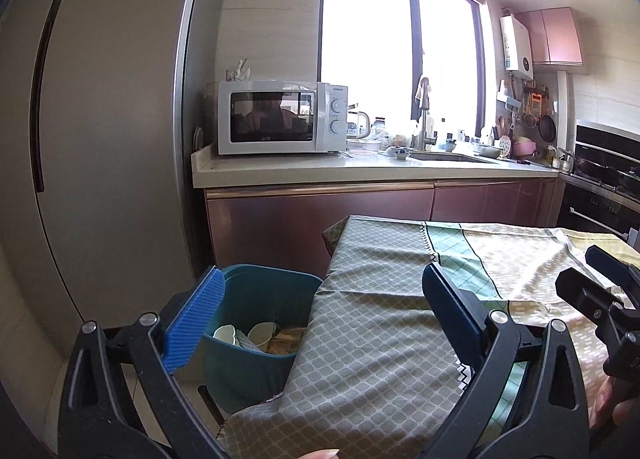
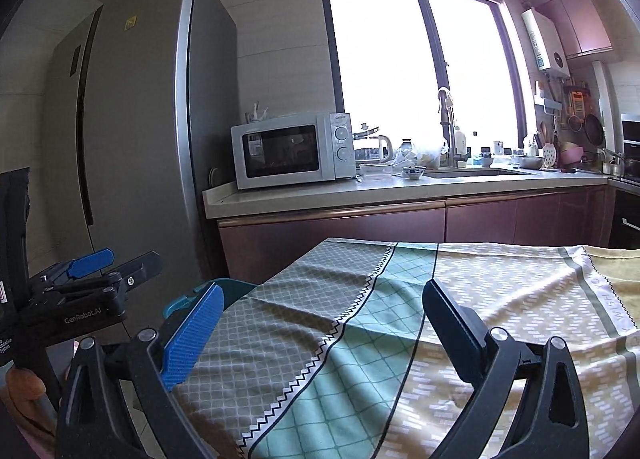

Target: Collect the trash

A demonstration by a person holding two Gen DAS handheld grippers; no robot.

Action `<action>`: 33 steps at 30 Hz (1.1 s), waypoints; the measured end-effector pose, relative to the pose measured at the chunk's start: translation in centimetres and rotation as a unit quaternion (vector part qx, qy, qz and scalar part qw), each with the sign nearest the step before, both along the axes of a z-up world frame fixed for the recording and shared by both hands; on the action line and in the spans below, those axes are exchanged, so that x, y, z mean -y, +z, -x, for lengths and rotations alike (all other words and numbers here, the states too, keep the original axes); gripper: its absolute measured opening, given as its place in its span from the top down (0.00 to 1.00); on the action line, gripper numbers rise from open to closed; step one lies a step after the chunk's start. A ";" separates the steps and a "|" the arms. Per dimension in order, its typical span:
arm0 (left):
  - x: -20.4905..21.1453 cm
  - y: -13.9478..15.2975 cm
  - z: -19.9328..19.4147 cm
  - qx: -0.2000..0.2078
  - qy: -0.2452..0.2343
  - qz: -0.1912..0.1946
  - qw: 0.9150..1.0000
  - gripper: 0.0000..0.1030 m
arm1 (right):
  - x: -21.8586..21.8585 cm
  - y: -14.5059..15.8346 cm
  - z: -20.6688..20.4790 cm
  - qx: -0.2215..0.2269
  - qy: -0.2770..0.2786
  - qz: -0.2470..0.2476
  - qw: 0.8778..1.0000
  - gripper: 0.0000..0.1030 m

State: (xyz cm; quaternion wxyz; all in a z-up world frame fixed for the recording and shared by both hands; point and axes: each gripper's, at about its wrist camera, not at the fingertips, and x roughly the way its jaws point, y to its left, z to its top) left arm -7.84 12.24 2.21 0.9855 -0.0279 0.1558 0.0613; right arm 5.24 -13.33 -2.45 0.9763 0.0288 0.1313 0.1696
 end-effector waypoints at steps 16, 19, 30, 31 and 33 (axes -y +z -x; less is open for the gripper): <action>1.6 0.1 0.4 0.016 0.002 -0.018 1.000 0.06 | 2.4 0.3 1.9 0.019 -0.042 -0.008 0.999 0.07; 1.7 0.2 0.4 0.018 0.001 -0.017 1.000 0.06 | 2.6 0.4 2.0 0.021 -0.045 -0.006 0.999 0.07; 1.8 -0.1 0.3 0.020 0.007 -0.012 1.000 0.06 | 2.7 0.4 2.2 0.020 -0.052 -0.002 0.998 0.07; 1.8 -0.1 0.4 0.021 0.007 -0.012 1.000 0.06 | 2.7 0.4 2.3 0.020 -0.052 -0.002 0.998 0.07; 1.7 -0.2 0.4 0.021 0.007 -0.011 1.000 0.06 | 2.7 0.4 2.3 0.020 -0.052 -0.002 0.998 0.07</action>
